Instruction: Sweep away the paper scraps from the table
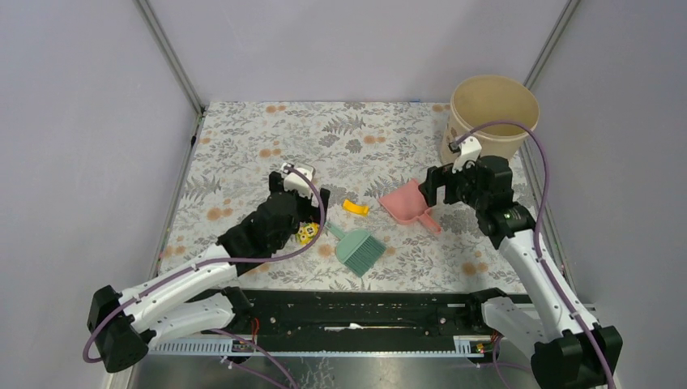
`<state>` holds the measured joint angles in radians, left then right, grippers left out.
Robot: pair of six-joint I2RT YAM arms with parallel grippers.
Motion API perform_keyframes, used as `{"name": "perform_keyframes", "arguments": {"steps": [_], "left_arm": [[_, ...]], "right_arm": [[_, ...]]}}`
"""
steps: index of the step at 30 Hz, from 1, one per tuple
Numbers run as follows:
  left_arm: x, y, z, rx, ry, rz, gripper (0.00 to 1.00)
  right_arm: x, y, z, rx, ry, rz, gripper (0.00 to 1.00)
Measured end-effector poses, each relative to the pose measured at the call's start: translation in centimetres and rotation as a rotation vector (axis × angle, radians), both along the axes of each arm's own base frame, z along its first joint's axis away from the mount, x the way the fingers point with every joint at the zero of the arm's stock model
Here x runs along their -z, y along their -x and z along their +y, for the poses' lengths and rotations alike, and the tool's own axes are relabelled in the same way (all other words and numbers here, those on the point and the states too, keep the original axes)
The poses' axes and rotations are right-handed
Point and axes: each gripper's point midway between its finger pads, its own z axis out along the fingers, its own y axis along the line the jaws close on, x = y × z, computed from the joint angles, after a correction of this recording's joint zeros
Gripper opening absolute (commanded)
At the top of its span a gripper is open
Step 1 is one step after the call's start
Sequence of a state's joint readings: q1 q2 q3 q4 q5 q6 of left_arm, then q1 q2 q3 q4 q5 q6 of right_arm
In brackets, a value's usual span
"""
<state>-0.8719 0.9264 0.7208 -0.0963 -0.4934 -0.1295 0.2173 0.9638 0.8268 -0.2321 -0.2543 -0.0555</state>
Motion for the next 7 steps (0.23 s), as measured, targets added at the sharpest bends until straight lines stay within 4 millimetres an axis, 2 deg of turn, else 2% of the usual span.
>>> {"name": "perform_keyframes", "arguments": {"steps": [3, 7], "left_arm": [[1.8, 0.1, 0.8, -0.012, -0.051, 0.014, 0.99], [2.3, -0.3, 1.3, -0.037, -0.077, 0.015, 0.99]], "right_arm": [[0.6, 0.8, -0.1, -0.004, -0.01, -0.016, 1.0], [1.6, 1.3, -0.4, 0.0, -0.021, 0.001, 1.0]]}}
